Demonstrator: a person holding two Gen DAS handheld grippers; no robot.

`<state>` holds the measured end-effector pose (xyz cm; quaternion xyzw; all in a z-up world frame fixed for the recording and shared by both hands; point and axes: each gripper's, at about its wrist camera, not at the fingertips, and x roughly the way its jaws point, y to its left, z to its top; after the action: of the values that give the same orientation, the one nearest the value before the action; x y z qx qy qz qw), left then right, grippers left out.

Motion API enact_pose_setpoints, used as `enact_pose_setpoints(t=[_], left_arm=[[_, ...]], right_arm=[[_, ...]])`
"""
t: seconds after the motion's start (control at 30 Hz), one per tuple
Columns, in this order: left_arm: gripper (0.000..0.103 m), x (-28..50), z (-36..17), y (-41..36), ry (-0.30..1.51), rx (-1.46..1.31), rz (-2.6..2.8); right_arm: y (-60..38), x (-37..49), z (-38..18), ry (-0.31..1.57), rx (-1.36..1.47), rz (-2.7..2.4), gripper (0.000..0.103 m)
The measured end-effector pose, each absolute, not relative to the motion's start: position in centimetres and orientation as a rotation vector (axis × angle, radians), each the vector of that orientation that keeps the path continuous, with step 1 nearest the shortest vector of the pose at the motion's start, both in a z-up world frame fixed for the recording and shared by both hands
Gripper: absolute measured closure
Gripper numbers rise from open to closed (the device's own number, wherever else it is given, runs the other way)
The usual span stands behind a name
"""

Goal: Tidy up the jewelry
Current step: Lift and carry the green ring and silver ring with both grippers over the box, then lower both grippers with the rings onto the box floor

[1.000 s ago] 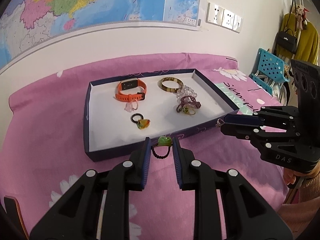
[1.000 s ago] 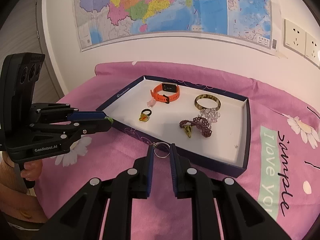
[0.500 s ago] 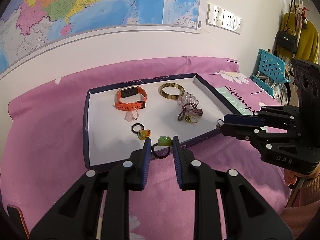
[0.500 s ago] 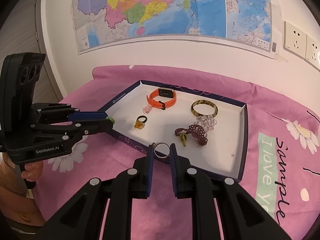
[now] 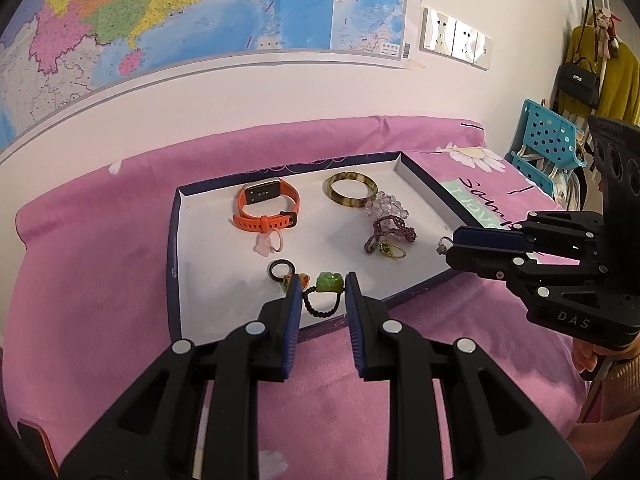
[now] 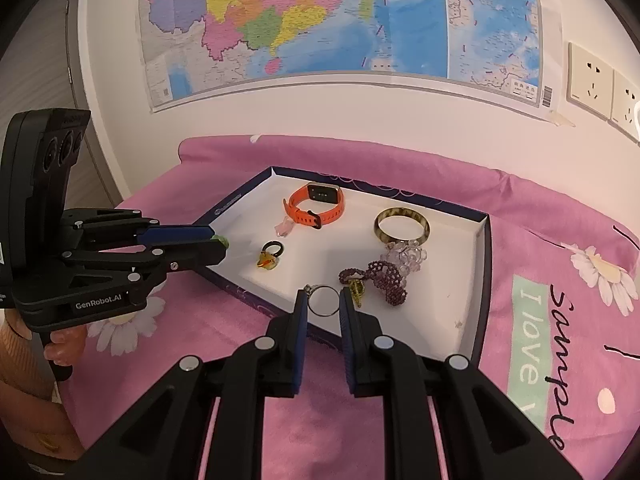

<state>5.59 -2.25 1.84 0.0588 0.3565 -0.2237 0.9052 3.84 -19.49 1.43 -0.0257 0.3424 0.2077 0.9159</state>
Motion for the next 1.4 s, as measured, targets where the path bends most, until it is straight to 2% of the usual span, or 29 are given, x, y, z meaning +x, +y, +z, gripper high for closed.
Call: enact_pose_setpoints(t=[1.4], left_arm=[[0.081,9.4,-0.4,-3.1,0.805,0.119,-0.401]], right_arm=[[-19.5,7.3,0.2,0.736,-0.041,0.404,0.089]])
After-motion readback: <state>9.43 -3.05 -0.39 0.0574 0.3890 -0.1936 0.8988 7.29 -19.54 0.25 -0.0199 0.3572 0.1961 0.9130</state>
